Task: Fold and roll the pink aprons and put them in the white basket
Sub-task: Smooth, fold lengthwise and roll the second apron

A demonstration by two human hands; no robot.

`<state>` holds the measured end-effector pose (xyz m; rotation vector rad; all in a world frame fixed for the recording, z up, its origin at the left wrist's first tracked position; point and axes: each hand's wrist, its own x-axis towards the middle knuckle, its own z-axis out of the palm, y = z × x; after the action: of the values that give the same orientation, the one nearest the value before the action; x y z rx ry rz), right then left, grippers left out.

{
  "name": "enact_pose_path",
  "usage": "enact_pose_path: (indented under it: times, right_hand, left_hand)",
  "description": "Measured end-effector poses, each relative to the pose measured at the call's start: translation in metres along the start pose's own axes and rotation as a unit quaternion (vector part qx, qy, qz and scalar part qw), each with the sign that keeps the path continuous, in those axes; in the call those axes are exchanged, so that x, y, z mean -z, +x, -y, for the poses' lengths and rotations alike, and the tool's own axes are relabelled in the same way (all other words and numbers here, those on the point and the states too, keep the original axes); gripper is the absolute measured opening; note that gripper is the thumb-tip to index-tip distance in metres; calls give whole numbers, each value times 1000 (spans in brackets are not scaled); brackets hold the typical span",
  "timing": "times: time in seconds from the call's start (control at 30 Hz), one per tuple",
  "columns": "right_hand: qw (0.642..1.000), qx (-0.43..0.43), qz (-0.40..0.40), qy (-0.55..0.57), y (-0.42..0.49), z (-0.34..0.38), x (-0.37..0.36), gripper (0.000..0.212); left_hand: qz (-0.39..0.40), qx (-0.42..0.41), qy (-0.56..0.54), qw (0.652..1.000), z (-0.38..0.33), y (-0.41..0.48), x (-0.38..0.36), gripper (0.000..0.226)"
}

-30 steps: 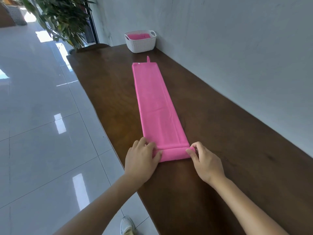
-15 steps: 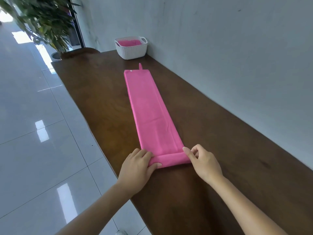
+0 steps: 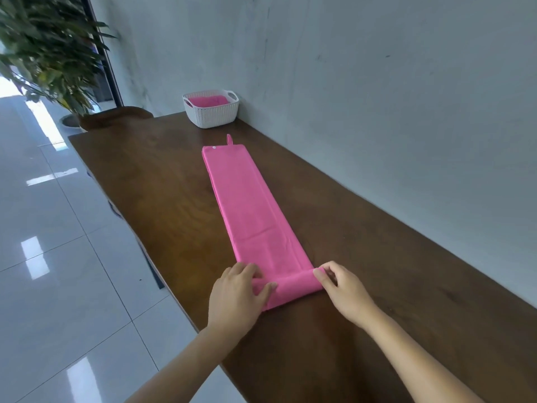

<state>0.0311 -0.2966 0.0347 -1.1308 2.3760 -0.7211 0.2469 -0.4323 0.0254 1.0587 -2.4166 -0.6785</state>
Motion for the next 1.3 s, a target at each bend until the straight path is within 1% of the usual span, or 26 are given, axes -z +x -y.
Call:
enact_pose_path:
  times: [0.13,0.17,0.27,0.37,0.4,0.47,0.57,0.63,0.7,0.73,0.83,0.93,1.07,1.17,1.23,1.3]
  right_hand:
    - [998,-50,7,-42,13,12,-1,60]
    - [997,-58,6,-52,16,15,-1,60]
    - [993,-79,1,-93,22,23,-1,60]
    - [989,-99,8,-112,31,29,-1,59]
    - [988,-103,10,-114,34,31,0,59]
    - [986,-112,9,-121,39,34,-1,60]
    - [985,-117,-39,-117,42,36,-5,56]
    - [990,-69,-90,-88,38,33,-12,47]
    - [991,3,-111,-69,31,29,-19,42]
    - [992,26,-109,-66,28,28,-22,46]
    - [992,62,-92,-54,18,19,-27,66]
    - [993,83,-68,-56,7,16,-29,69]
    - [993,92,-59,-51,-4,17,-37,59]
    - [994,80,-79,-8,-10,22,-44,50]
    - [994,51,-94,30,-12,28,-46,47]
    - [995,11,-94,35,-10,35,-47,51]
  left_hand:
    - [-36,-87,17,995,7,1,-5,17]
    - [-39,-107,26,993,9,-1,-6,17]
    - [-37,-154,67,985,16,-9,-10,30]
    - [-38,-152,99,983,21,-13,-14,51]
    - [-45,-148,103,983,21,-12,-15,54]
    - [-51,-140,95,984,21,-9,-16,53]
    - [-24,-104,62,992,21,-1,-10,56]
    - [7,-85,42,995,20,3,-6,65]
    - [33,-68,18,997,20,7,-3,66]
    - [44,-59,5,997,21,10,-2,62]
    - [67,-32,-28,997,29,15,2,50]
    - [107,-11,-39,993,39,18,11,51]
    - [157,45,-103,981,49,19,27,69]
    - [164,86,-142,973,56,20,34,77]
    - [161,114,-164,966,56,22,37,73]
    - [141,140,-170,965,52,21,38,57]
